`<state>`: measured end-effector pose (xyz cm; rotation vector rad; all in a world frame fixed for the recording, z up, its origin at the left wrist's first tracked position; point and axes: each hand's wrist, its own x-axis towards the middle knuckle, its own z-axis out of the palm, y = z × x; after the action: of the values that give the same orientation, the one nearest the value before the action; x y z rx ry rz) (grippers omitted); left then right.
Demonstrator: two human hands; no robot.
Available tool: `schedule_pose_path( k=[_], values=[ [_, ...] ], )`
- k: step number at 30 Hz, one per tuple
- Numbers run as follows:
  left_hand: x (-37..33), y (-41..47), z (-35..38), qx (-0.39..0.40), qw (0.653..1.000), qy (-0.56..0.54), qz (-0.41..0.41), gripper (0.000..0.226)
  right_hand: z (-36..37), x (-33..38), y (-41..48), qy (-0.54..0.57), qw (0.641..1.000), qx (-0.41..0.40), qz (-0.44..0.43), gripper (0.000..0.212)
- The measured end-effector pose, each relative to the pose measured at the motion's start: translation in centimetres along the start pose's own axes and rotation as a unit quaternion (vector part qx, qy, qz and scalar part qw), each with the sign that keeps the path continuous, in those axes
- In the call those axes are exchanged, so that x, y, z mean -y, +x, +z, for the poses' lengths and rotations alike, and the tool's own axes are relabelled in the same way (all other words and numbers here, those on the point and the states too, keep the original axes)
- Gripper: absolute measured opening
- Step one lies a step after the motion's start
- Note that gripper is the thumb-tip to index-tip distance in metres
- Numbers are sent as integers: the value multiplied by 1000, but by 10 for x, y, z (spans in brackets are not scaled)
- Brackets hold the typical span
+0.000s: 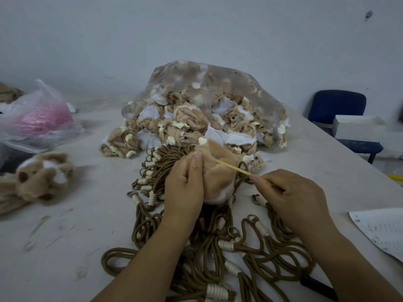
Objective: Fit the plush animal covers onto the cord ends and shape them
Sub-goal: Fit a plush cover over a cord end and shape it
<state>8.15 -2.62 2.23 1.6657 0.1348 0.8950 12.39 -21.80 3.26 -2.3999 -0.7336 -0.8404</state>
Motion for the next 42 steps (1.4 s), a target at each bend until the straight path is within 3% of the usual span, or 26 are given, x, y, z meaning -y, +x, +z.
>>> schedule_pose_path(
  k=[8, 11, 15, 21, 23, 26, 28, 31, 34, 38, 40, 42],
  values=[
    [1, -10, 9, 173, 982, 71, -25, 21, 9, 13, -2, 34, 998, 36, 31, 57],
    [0, -8, 7, 156, 986, 39, -38, 17, 11, 14, -2, 98, 990, 49, 91, 55],
    [-2, -5, 4, 149, 988, -16, -37, 18, 6, 15, 3, 247, 954, 62, 160, 36],
    [-5, -6, 5, 147, 987, -45, -43, 22, 6, 29, 28, 219, 943, 223, 112, 10],
    [-5, -5, 4, 128, 990, -44, -42, 20, 2, 29, 34, 320, 907, 218, 163, 14],
    [-4, -3, 4, 107, 994, 8, -26, 6, 1, 28, 42, 534, 782, 194, 258, 19],
    [-2, -5, 5, 84, 995, 58, 8, 14, 7, 26, 41, 602, 721, 175, 295, 22],
    [-2, -8, 7, 19, 988, 126, 87, 24, 17, 26, 35, 652, 661, 155, 338, 21],
    [-2, -10, 8, -8, 986, 135, 97, 24, 22, 26, 30, 691, 617, 141, 349, 21],
    [-1, -13, 11, 26, 989, 109, 92, 16, 23, 28, 27, 724, 586, 127, 341, 39],
    [-1, -13, 11, 58, 995, 70, 52, 15, 23, 28, 26, 721, 592, 116, 343, 32],
    [-3, -12, 12, 91, 996, -12, -10, 14, 23, 27, 26, 704, 617, 99, 338, 12]
  ],
)
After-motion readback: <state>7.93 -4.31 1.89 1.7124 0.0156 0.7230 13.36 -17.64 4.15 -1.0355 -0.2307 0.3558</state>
